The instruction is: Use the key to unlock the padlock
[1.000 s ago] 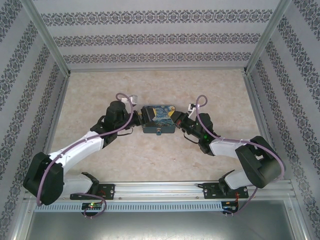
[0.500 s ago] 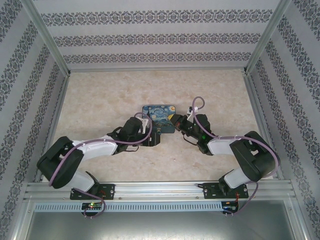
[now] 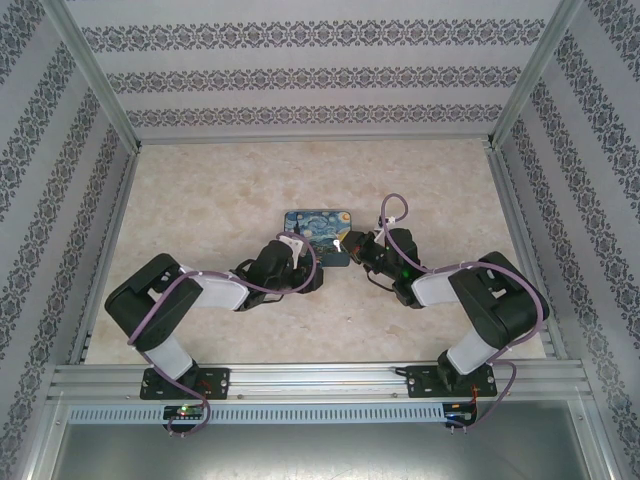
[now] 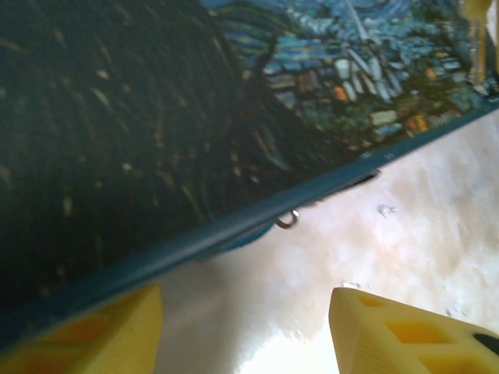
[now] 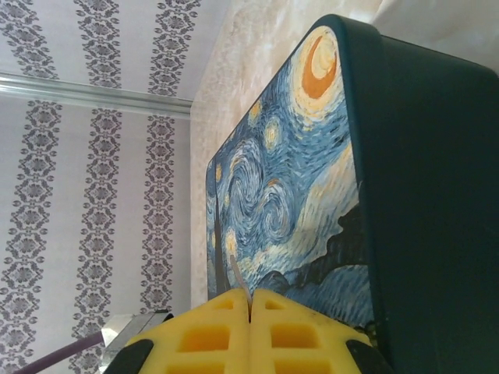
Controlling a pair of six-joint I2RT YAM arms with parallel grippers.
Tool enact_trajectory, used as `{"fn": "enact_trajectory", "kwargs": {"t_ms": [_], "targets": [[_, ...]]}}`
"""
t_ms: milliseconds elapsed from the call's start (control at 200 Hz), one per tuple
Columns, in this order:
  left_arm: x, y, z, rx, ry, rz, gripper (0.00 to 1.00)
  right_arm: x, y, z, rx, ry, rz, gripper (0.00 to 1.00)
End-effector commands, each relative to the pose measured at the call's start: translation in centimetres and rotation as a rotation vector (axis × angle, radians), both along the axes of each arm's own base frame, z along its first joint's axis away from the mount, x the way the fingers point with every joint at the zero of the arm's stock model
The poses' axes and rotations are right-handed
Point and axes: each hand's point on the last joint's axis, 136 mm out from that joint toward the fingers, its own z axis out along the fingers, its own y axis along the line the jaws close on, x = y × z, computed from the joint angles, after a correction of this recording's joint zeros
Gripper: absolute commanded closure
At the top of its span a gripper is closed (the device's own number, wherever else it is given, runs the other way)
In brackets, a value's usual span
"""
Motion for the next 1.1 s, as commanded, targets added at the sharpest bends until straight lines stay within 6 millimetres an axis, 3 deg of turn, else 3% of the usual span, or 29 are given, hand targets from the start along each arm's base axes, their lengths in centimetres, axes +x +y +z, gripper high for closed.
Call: {"fn": "enact_trajectory", "kwargs": {"t_ms": [0, 165, 420, 779, 1094], "targets": [[0.9, -0.6, 0.3, 0.017, -0.113, -0.008, 0.42, 1.1, 0.2, 1.5, 0.040, -0.045, -0.006, 1.00], [1.3, -0.5, -0.5, 0.044, -0.154, 0.013, 0.43, 1.2, 0.1, 1.2, 0.045, -0.038, -0.009, 1.00], [2.0, -2.0, -0.8, 0.030, -0.165, -0.011, 0.44, 1.2, -0.2, 0.6, 0.038, -0.023, -0.012, 1.00], [2.9, -4.9, 1.0, -0.127, -0.158, -0.030, 0.43, 1.4, -0.4, -0.7, 0.025, 0.005, -0.018, 1.00], [3.6, -4.8, 2.1, -0.228, -0.125, -0.008, 0.43, 1.6, -0.6, -1.4, 0.021, 0.020, -0.018, 1.00]]}}
